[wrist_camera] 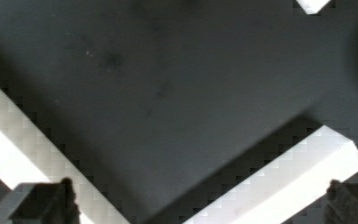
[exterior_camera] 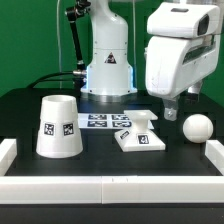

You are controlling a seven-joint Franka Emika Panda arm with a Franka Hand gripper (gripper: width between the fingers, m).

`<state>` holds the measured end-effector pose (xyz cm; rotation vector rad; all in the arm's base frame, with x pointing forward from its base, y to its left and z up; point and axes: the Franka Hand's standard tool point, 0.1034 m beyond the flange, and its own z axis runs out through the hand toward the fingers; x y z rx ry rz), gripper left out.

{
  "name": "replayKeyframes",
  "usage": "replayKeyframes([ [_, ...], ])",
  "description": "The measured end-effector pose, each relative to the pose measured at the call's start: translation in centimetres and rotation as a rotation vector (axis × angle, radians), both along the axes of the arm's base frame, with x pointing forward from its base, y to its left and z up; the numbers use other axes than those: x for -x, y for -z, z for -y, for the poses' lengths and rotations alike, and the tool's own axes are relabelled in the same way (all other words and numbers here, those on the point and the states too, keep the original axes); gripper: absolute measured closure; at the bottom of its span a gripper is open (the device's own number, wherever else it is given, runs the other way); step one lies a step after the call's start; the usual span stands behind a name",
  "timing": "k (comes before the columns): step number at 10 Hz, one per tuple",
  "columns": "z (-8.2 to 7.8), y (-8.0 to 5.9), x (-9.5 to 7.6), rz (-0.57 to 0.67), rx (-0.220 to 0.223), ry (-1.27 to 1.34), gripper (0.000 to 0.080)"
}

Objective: Assemble lamp

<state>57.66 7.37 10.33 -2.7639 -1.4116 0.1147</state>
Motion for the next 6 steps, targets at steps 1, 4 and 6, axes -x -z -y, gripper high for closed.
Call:
replayKeyframes([
  [1, 0.0, 0.0, 0.0, 0.0, 0.0, 0.0, 0.01],
  [4, 0.01, 0.01, 0.0, 0.0, 0.0, 0.0, 0.01],
  [6, 0.12, 0.08, 0.07, 0.0, 0.0, 0.002, 0.01],
])
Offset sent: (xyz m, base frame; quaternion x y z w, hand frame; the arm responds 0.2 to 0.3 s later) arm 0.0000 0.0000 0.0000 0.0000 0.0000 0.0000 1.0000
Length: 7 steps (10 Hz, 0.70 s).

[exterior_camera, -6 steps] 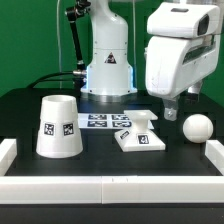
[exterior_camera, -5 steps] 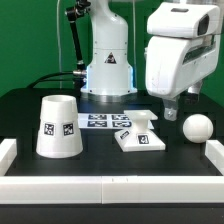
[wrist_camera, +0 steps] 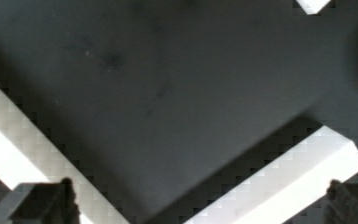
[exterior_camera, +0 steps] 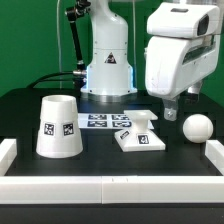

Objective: Assemble lamp

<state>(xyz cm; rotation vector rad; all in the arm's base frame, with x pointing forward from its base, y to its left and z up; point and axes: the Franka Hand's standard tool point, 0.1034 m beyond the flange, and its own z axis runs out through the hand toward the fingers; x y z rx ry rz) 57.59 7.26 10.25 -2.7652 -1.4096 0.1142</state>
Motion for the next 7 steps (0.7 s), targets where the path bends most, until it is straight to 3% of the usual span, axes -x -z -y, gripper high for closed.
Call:
replayKeyframes([
  [1, 0.8, 0.2, 0.6, 0.03, -0.003, -0.004, 0.01],
  [3, 3.2, 0.8, 3.4, 0.056, 0.005, 0.03, 0.01],
  [7, 3.4, 1.2, 3.9, 0.056, 0.016, 0.274, 0.01],
])
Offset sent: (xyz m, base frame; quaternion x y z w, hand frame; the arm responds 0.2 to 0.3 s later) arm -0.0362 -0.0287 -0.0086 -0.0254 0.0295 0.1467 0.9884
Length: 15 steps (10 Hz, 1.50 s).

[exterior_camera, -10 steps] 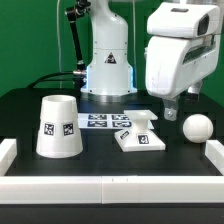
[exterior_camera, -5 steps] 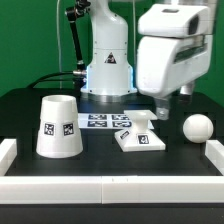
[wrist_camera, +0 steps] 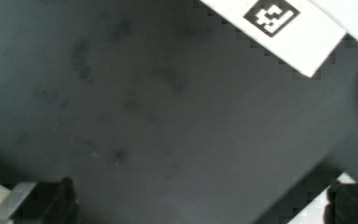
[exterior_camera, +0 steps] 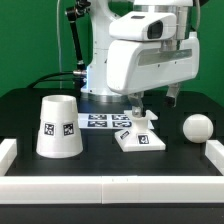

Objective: Assemble lamp

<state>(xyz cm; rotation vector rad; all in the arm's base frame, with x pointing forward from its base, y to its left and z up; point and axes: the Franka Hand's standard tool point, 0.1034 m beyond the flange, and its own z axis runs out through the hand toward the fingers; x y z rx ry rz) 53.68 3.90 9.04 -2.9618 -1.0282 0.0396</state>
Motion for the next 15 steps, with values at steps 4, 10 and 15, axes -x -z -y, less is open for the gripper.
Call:
replayKeyframes([
  [4, -1.2, 0.1, 2.0, -0.003, 0.013, 0.271, 0.01],
  [10, -1.2, 0.3, 5.8, 0.016, 0.009, 0.281, 0.01],
  [15, 1.1, 1.9, 7.9, -0.005, 0.012, 0.493, 0.01],
])
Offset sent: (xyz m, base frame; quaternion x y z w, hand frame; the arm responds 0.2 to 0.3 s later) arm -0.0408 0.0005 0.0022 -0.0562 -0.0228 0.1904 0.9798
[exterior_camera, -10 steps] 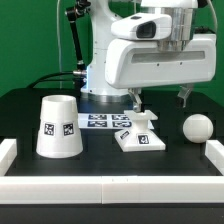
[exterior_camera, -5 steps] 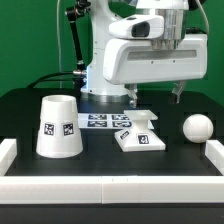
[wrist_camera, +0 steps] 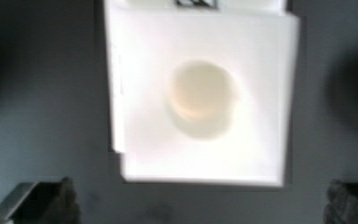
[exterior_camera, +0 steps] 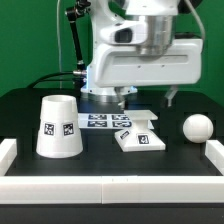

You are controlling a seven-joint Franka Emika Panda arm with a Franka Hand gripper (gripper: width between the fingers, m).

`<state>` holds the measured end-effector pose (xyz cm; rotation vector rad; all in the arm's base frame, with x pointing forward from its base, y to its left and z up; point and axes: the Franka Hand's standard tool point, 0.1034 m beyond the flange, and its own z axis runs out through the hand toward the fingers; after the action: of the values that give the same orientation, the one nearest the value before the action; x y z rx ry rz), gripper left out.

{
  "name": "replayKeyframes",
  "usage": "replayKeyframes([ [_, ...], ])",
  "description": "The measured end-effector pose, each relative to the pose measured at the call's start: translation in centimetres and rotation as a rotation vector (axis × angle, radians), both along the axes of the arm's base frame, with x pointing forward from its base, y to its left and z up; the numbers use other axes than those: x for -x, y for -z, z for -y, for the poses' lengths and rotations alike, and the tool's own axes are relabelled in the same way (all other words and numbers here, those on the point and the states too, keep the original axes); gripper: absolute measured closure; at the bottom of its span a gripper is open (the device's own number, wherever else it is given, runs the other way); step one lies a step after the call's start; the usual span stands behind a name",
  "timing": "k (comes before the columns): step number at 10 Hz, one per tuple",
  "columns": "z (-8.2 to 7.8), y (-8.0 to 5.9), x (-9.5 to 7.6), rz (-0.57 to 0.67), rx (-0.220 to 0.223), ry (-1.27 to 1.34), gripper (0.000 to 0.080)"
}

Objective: Assemble lamp

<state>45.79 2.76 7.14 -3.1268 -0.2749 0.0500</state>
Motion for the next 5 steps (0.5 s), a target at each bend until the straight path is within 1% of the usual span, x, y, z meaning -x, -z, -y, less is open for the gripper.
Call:
replayKeyframes([
  [1, 0.15, 0.48, 0.71, -0.009, -0.001, -0.005, 0.01],
  [2, 0.23, 0.59, 1.07, -0.015, -0.001, -0.004, 0.01],
  [3, 0.61, 0.18, 0.63, -0.008, 0.001, 0.003, 0.01],
  [5, 0.35, 0.31, 0.61, -0.008, 0.0, -0.004, 0.01],
])
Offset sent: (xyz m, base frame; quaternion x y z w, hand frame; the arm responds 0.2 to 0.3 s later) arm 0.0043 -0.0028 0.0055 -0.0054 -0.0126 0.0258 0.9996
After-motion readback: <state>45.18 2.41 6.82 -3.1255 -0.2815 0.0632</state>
